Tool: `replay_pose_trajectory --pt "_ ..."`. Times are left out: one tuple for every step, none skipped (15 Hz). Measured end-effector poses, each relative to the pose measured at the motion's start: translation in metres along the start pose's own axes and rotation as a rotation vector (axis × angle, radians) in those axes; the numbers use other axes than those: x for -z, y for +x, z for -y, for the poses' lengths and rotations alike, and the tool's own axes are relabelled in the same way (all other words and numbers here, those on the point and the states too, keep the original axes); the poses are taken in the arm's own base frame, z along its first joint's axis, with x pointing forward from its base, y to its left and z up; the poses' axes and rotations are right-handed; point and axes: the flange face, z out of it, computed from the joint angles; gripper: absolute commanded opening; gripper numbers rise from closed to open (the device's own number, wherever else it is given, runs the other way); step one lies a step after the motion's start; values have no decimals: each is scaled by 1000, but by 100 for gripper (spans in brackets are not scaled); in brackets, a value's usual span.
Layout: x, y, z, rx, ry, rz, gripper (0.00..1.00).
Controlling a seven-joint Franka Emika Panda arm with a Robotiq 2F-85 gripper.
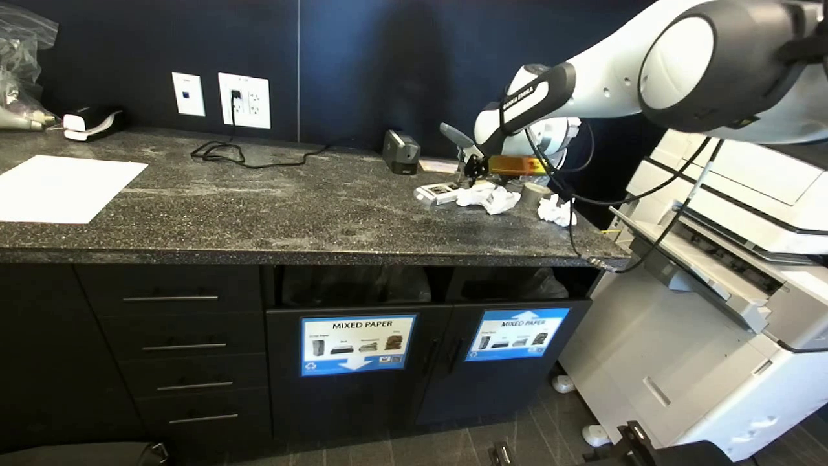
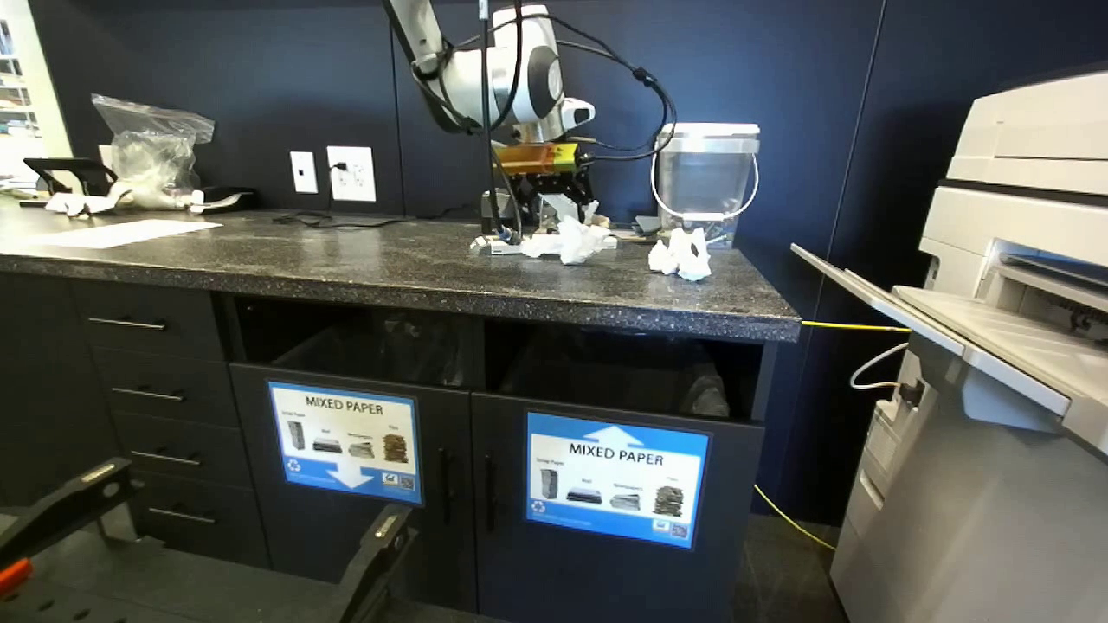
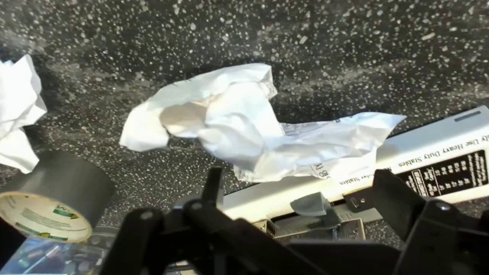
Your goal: Put the papers in the bin to the right
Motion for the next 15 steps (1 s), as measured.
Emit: replay_pose_trajectory --pt "-7 2 -1 21 -10 16 100" --pt "-14 3 -1 41 -17 35 100" --pt "-21 4 -2 60 -23 52 100" --pt "-26 5 -3 78 -29 67 100" --pt "-31 6 -4 93 -33 82 100" --pt "-34 7 -6 109 -35 96 100" --pt "-38 8 -8 125 -37 111 100" --pt "-40 9 -10 139 -39 123 100" --pt "-43 9 -12 152 -40 137 100" --pt "-45 9 -15 164 -41 148 100" --pt "-47 9 -18 175 -42 160 100" --pt "-49 9 -20 183 -43 169 100" --pt "-51 8 -23 190 -44 178 100" --pt "-53 8 -25 196 -45 184 100" --pt "-55 8 -27 200 -45 189 97"
